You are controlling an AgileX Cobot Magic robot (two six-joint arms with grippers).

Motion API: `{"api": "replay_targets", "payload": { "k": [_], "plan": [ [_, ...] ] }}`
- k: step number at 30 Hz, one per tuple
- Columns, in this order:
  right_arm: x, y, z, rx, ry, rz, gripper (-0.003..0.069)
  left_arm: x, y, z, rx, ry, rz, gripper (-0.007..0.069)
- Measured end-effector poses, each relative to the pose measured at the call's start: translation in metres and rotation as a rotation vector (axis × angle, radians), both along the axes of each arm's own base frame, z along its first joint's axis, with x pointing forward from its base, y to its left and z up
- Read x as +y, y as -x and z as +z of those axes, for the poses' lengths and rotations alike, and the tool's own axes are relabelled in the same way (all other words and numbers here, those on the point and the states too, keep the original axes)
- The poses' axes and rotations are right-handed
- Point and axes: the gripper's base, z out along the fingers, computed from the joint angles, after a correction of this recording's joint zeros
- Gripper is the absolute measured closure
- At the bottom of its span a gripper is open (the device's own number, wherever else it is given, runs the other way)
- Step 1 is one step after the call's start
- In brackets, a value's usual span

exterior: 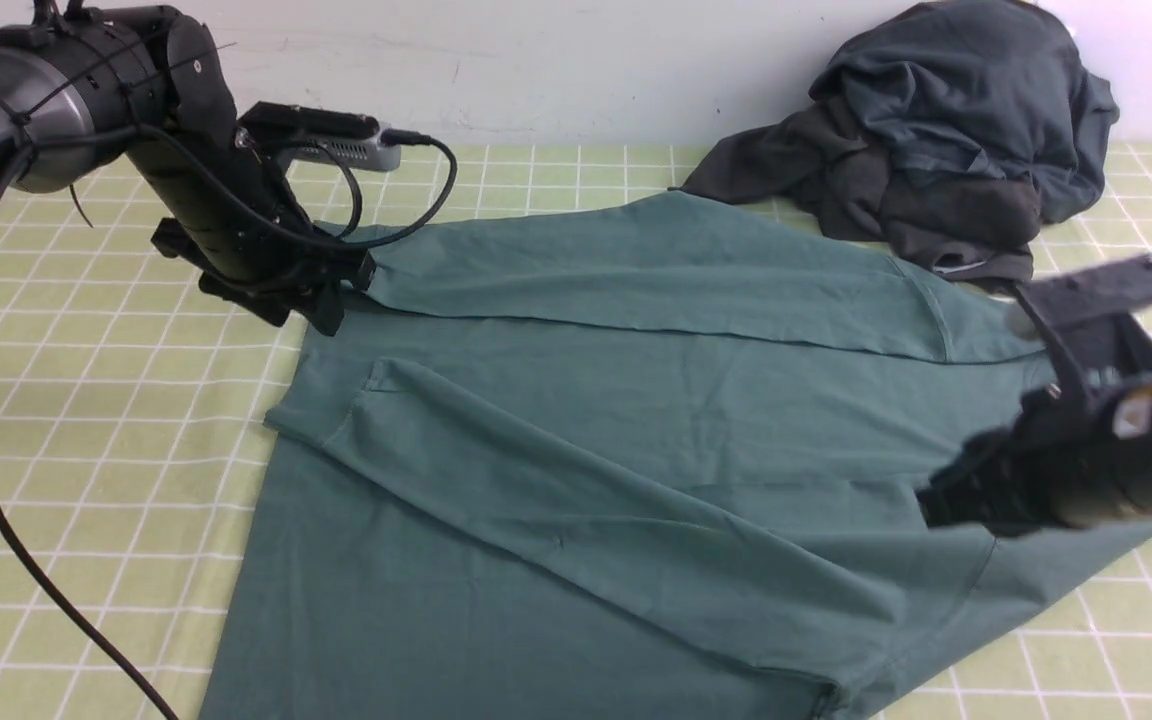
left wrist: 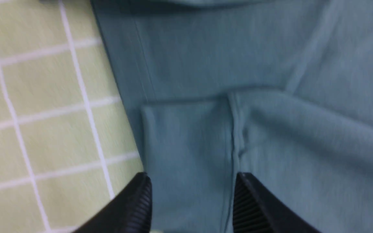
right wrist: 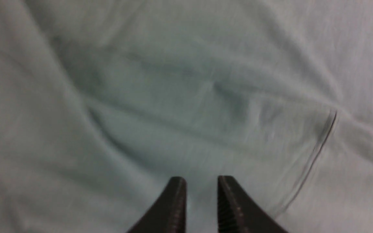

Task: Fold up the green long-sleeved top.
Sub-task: Use the left arm to clamp the cuff farthest from it

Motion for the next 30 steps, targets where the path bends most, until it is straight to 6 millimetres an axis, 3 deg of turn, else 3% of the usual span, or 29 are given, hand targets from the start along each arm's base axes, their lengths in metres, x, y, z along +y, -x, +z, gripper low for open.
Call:
{"api": "replay_targets", "payload": {
  "k": [5,11,14,16,20,21,22,24,30],
  "plan": [
    [-0.011,-0.048,-0.019,0.072,0.031,-0.122,0.0329,0.000,0.006,-0.015,0.119,-0.013,-0.018,0.0300],
    [-0.030,-0.077,-0.048,0.161,0.040,-0.246,0.0290,0.000,0.007,-0.022,0.159,-0.015,-0.021,0.0300],
    [-0.033,-0.080,-0.059,0.190,0.050,-0.259,0.0293,0.000,0.007,-0.022,0.159,-0.013,-0.021,0.0300],
    [-0.036,-0.082,-0.072,0.224,0.062,-0.265,0.0330,0.000,0.007,-0.022,0.158,-0.012,-0.021,0.0300],
    [-0.036,-0.082,-0.075,0.233,0.066,-0.264,0.0414,0.000,0.006,-0.022,0.157,-0.012,-0.021,0.0300],
    [-0.036,-0.083,-0.075,0.226,0.070,-0.255,0.0487,0.000,0.006,-0.022,0.155,-0.012,-0.020,0.0300],
    [-0.036,-0.083,-0.075,0.226,0.071,-0.253,0.0496,0.000,0.006,-0.022,0.154,-0.012,-0.020,0.0300],
    [-0.037,-0.083,-0.075,0.216,0.088,-0.231,0.0610,0.000,0.006,-0.022,0.152,-0.012,-0.020,0.0300],
    [-0.042,-0.083,-0.067,0.189,0.091,-0.236,0.0664,0.001,0.005,-0.022,0.145,-0.027,-0.022,0.0300]
  ]
}}
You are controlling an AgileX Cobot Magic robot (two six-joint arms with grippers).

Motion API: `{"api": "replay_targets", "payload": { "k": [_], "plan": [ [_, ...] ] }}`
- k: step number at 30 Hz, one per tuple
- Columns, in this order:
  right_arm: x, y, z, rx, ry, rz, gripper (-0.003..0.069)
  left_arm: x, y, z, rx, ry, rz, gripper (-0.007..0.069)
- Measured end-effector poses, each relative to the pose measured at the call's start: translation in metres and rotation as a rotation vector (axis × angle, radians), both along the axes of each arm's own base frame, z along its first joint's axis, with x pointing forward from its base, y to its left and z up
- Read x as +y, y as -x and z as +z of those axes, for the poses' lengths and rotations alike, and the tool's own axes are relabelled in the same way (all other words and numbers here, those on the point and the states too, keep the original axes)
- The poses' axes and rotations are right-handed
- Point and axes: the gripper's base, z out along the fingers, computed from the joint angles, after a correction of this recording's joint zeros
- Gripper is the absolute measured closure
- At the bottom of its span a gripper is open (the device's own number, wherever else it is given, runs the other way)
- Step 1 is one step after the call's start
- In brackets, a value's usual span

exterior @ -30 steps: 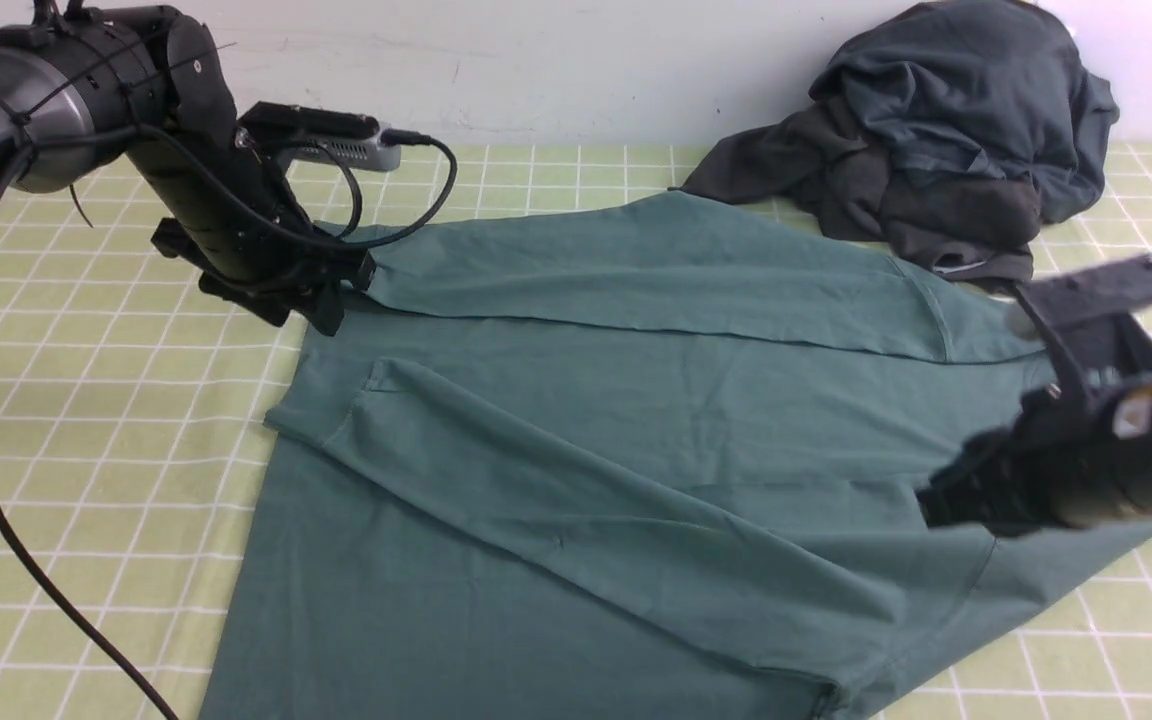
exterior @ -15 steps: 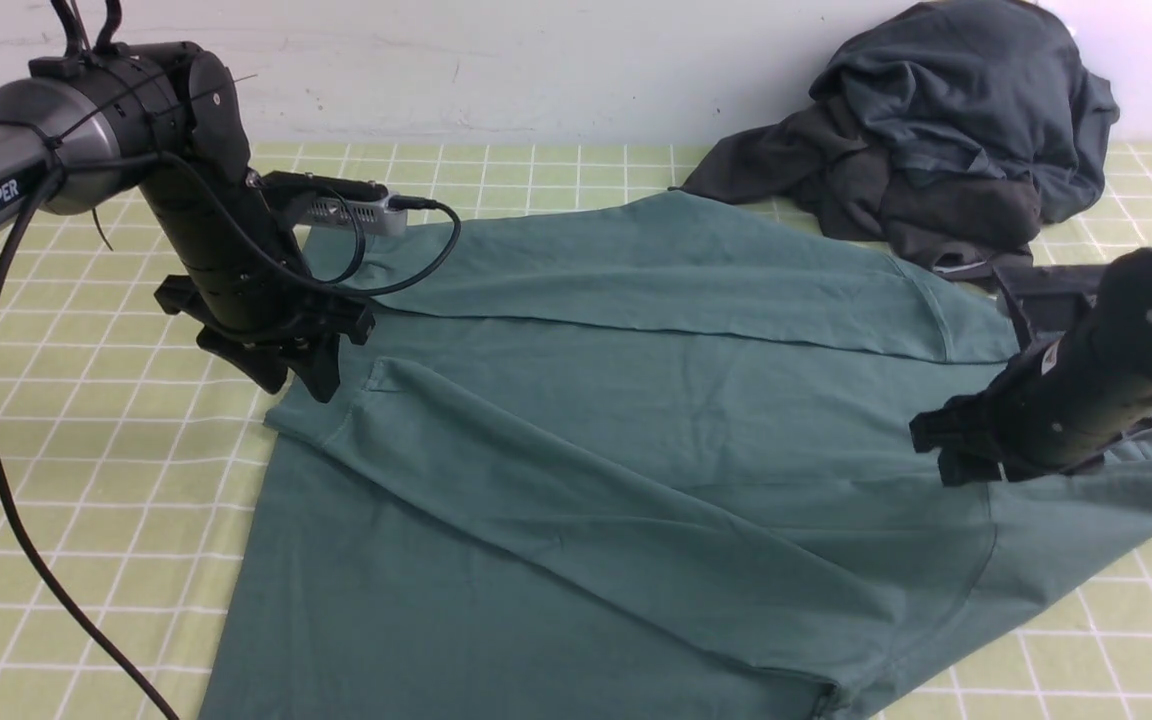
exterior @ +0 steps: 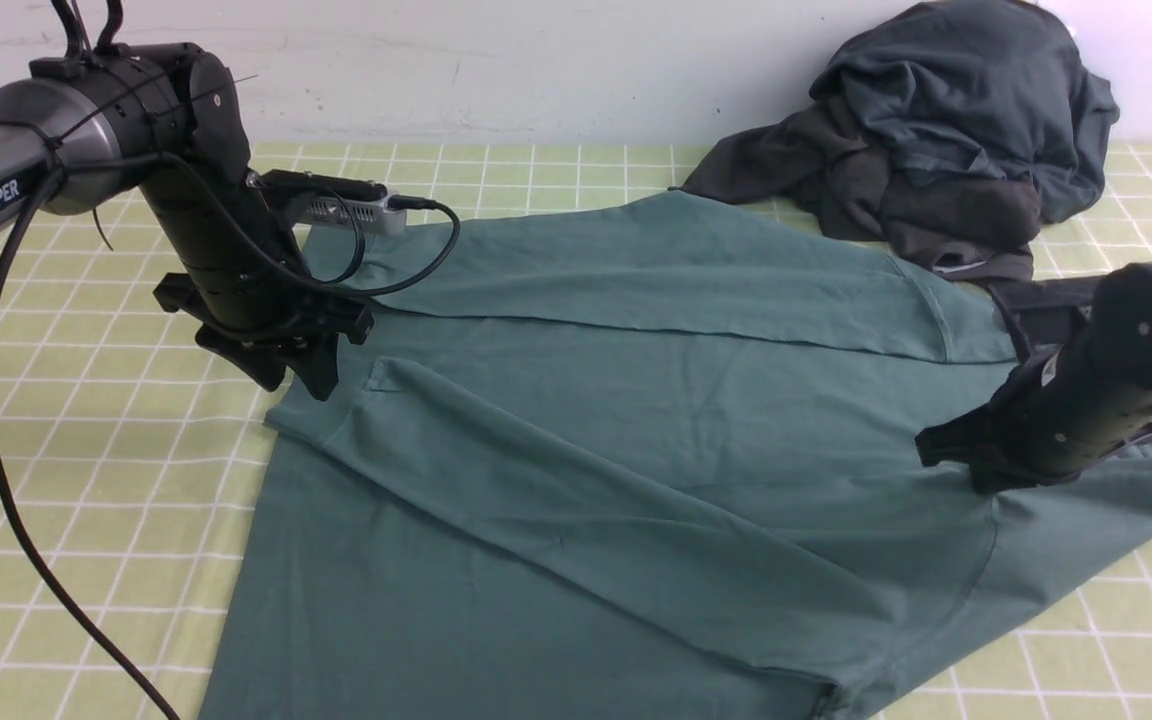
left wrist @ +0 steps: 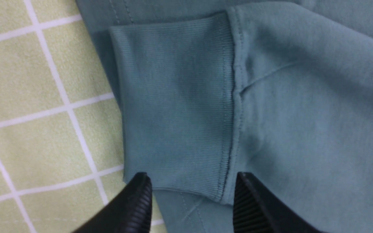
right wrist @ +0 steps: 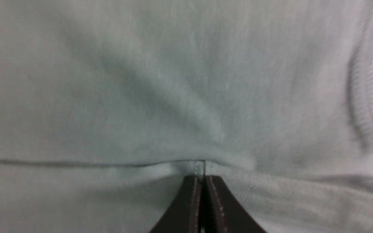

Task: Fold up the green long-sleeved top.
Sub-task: Use the left arm to clamp the cuff farthest from it

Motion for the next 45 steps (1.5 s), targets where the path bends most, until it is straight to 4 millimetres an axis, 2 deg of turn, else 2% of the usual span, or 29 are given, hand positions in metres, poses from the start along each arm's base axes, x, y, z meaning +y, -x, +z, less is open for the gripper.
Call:
{"api": "replay_targets", "payload": {
  "k": [6,10,15,21,23,25,26,29,30,31,34,36,37,38,41,42,43,45],
  "plan": [
    [-0.021,0.002,0.028,-0.082,0.002,-0.052,0.0665,0.001,-0.004,0.001,-0.045,-0.010,0.001,0.0300],
    [-0.032,0.003,0.030,-0.086,0.001,-0.093,0.0665,0.001,-0.009,0.002,-0.096,-0.008,0.005,0.0300],
    [-0.033,0.004,0.030,-0.070,0.004,-0.098,0.0659,0.001,-0.018,0.005,-0.203,0.007,0.048,0.0300],
    [-0.034,0.010,0.029,-0.002,0.016,-0.097,0.0550,0.010,-0.036,0.013,-0.395,0.076,0.193,0.0281],
    [-0.031,0.019,0.035,0.047,0.016,-0.095,0.0466,0.017,-0.042,0.017,-0.464,0.117,0.244,0.0229],
    [-0.027,0.022,0.041,0.056,0.012,-0.079,0.0439,0.019,-0.044,0.018,-0.480,0.130,0.257,0.0200],
    [-0.023,0.024,0.043,0.059,0.010,-0.060,0.0431,0.020,-0.047,0.018,-0.489,0.136,0.264,0.0174],
    [0.012,0.033,0.058,0.033,-0.042,0.068,0.0417,0.022,-0.060,0.012,-0.509,0.146,0.275,0.0103],
    [0.015,0.034,0.059,0.032,-0.043,0.084,0.0418,0.023,-0.061,0.011,-0.509,0.147,0.277,0.0101],
    [0.033,0.038,0.061,0.026,-0.060,0.154,0.0424,0.023,-0.068,0.002,-0.495,0.149,0.280,0.0090],
    [0.073,0.049,0.062,0.025,-0.065,0.344,0.0463,0.028,-0.084,-0.018,-0.449,0.156,0.306,0.0097],
    [0.090,0.056,0.063,0.024,-0.054,0.430,0.0486,0.031,-0.090,-0.031,-0.405,0.156,0.320,0.0123],
    [0.091,0.057,0.062,0.024,-0.053,0.436,0.0489,0.032,-0.092,-0.034,-0.402,0.155,0.320,0.0131],
    [0.100,0.061,0.062,0.030,-0.047,0.477,0.0507,0.034,-0.095,-0.044,-0.372,0.155,0.329,0.0172],
    [0.107,0.067,0.061,0.059,-0.042,0.510,0.0531,0.039,-0.101,-0.046,-0.367,0.156,0.342,0.0272],
    [0.107,0.067,0.061,0.059,-0.042,0.512,0.0532,0.039,-0.102,-0.045,-0.369,0.157,0.342,0.0272],
    [0.107,0.069,0.062,0.073,-0.040,0.515,0.0538,0.040,-0.104,-0.044,-0.376,0.159,0.347,0.0345],
    [0.106,0.070,0.064,0.075,-0.040,0.517,0.0540,0.040,-0.104,-0.044,-0.378,0.160,0.347,0.0432]
  ]
}}
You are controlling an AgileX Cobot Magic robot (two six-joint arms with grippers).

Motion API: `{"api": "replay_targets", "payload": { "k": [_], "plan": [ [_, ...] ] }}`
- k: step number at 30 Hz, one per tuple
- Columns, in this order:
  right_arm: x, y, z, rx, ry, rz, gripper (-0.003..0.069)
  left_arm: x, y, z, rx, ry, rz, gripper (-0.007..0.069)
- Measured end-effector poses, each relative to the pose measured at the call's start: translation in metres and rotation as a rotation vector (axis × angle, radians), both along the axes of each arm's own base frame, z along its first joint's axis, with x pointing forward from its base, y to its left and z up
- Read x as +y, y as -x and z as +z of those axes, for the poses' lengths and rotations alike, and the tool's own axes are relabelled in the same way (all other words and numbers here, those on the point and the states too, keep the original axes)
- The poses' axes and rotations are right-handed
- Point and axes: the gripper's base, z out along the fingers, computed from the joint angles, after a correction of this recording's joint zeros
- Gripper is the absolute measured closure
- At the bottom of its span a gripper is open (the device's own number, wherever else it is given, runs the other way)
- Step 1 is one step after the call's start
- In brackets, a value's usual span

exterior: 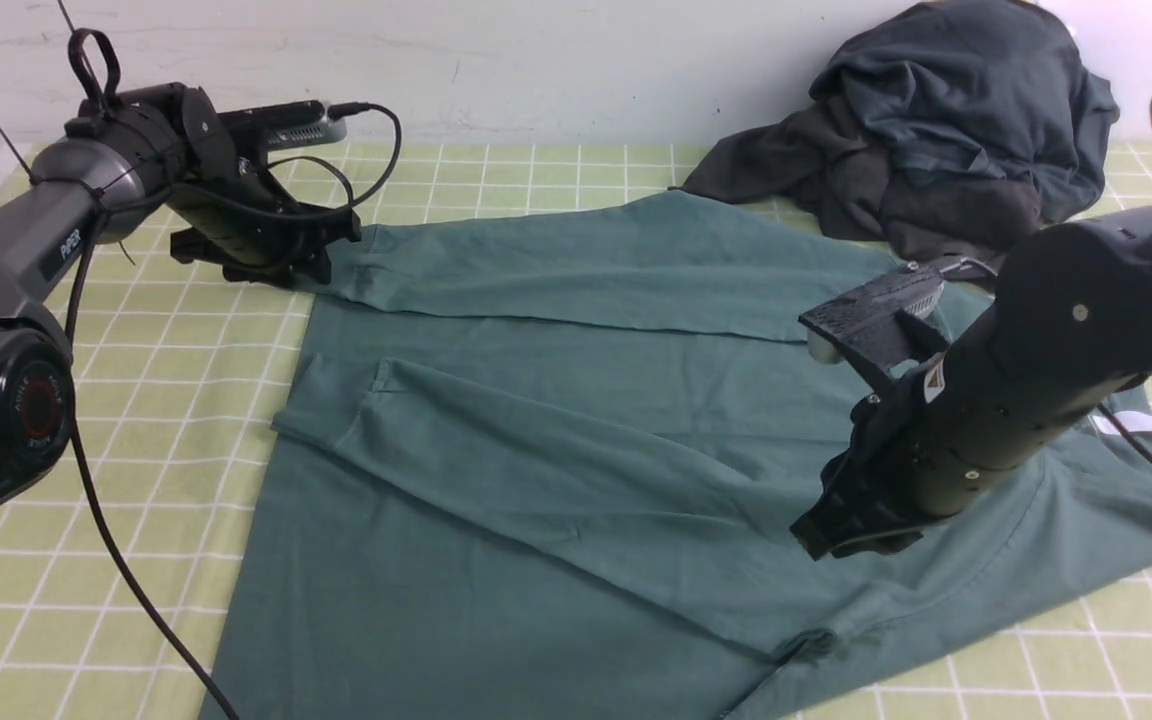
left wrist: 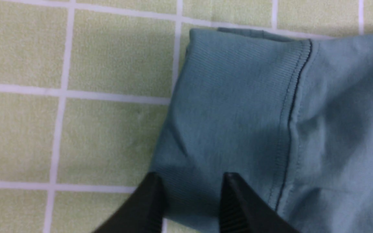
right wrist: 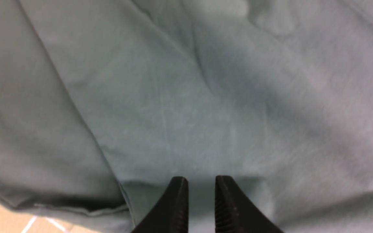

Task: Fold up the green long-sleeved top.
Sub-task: Use the left arm to clamp the cuff farthest from it

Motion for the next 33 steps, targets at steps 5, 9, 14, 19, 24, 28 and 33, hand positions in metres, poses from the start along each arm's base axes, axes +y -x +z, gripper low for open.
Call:
{"api": "replay_targets", "payload": {
  "k": [5,9,14,19,24,28,33],
  "plan": [
    [-0.002,0.005,0.010,-0.009,-0.002,0.005,0.0542,-0.001,0.001,0.005,0.014,-0.019,-0.046,0.0597],
    [-0.008,0.017,0.030,-0.027,-0.008,0.012,0.0542,-0.003,0.010,0.029,0.070,-0.050,-0.128,0.0625],
    [-0.014,0.026,0.051,-0.100,-0.021,0.020,0.0542,-0.001,0.015,0.062,0.023,-0.084,-0.142,0.0619],
    [-0.014,0.027,0.051,-0.114,-0.023,0.019,0.0542,0.004,0.005,0.042,-0.004,-0.112,-0.127,0.0482],
    [-0.016,0.031,0.040,-0.086,-0.009,0.022,0.0542,0.007,-0.004,0.003,0.014,-0.135,-0.116,0.0279],
    [-0.017,0.033,0.035,-0.070,-0.002,0.023,0.0542,0.006,-0.005,-0.005,0.029,-0.135,-0.118,0.0300],
    [-0.018,0.034,0.034,-0.058,0.005,0.026,0.0542,-0.004,-0.001,-0.001,0.060,-0.165,-0.162,0.0571]
  ]
}}
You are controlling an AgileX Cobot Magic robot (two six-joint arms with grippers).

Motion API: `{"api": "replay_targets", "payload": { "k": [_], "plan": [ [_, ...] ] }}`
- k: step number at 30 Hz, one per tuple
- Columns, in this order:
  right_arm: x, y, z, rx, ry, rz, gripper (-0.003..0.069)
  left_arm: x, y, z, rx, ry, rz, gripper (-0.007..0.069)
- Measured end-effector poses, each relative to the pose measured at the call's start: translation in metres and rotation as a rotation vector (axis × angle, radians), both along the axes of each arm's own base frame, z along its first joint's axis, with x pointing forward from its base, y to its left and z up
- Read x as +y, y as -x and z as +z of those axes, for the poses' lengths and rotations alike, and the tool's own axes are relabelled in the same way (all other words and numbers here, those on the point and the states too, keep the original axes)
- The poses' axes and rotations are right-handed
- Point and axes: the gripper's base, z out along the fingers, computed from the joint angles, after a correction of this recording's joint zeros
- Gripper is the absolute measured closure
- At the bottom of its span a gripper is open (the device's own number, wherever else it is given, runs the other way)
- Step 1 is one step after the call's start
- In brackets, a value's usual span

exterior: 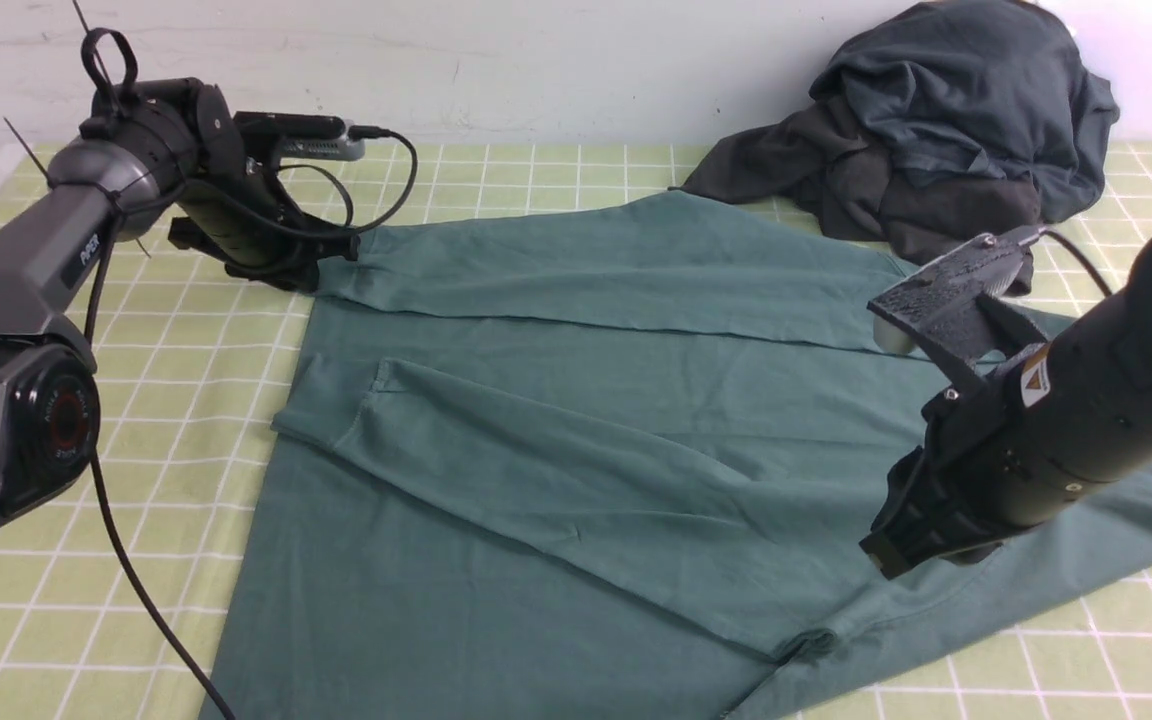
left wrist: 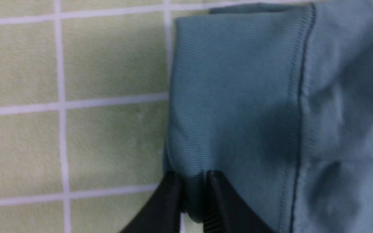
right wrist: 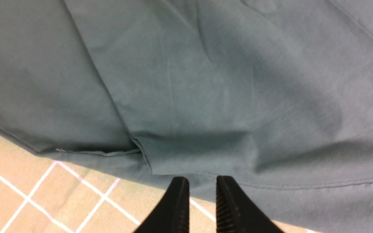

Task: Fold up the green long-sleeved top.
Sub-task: Use the left arm to clamp the cuff farthest from it, then use the left arm to drag and drop the cuff onto the cuff closest to the left arm

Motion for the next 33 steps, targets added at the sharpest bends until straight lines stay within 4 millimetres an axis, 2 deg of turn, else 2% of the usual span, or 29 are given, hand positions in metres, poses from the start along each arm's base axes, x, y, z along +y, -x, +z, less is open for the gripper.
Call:
{"api": "replay_targets", "payload": {
  "k": [1,3,6,7,8,9,11,14,15,17,19,20,22,25,28,33],
  "plan": [
    [0.000,0.000,0.000,0.000,0.000,0.001,0.0542,0.000,0.000,0.001,-0.002,0.000,-0.001,0.0571],
    [-0.001,0.002,-0.001,0.018,0.009,0.006,0.0542,-0.005,0.006,0.014,0.046,-0.014,-0.033,0.0601],
    [-0.002,0.005,0.003,0.014,0.010,0.007,0.0542,-0.011,0.016,0.052,0.063,-0.025,-0.069,0.0605],
    [-0.002,0.005,0.004,0.012,0.010,0.008,0.0542,-0.012,0.017,0.057,0.062,-0.025,-0.072,0.0605],
    [-0.004,0.008,0.011,-0.013,0.007,0.010,0.0542,-0.016,0.023,0.084,0.022,-0.026,-0.080,0.0605],
    [-0.005,0.009,0.013,-0.022,0.006,0.011,0.0542,-0.017,0.024,0.087,0.016,-0.026,-0.082,0.0605],
    [-0.009,0.014,0.026,-0.080,-0.007,0.013,0.0542,-0.026,0.039,0.121,-0.016,-0.018,-0.089,0.0605],
    [-0.012,0.019,0.038,-0.145,-0.028,0.013,0.0542,-0.037,0.061,0.145,-0.011,-0.011,-0.098,0.0605],
    [-0.014,0.022,0.045,-0.189,-0.036,0.014,0.0542,-0.046,0.079,0.144,0.048,-0.008,-0.110,0.0605],
    [-0.015,0.022,0.048,-0.215,-0.040,0.015,0.0542,-0.053,0.101,0.139,0.119,-0.010,-0.127,0.0605],
    [-0.015,0.022,0.048,-0.215,-0.039,0.016,0.0542,-0.057,0.125,0.125,0.213,-0.016,-0.138,0.0605],
    [-0.015,0.022,0.047,-0.214,-0.039,0.016,0.0542,-0.058,0.127,0.123,0.222,-0.017,-0.140,0.0605],
    [-0.015,0.024,0.043,-0.198,-0.037,0.014,0.0542,-0.060,0.151,0.097,0.344,-0.030,-0.146,0.0605],
    [-0.016,0.026,0.035,-0.176,-0.029,0.014,0.0542,-0.060,0.171,0.064,0.462,-0.048,-0.127,0.0605],
    [-0.017,0.028,0.031,-0.166,-0.024,0.013,0.0542,-0.063,0.177,0.049,0.480,-0.056,-0.126,0.0605],
    [-0.016,0.027,0.030,-0.180,-0.031,0.010,0.0542,-0.066,0.175,0.049,0.440,-0.064,-0.135,0.0605]
  ]
}}
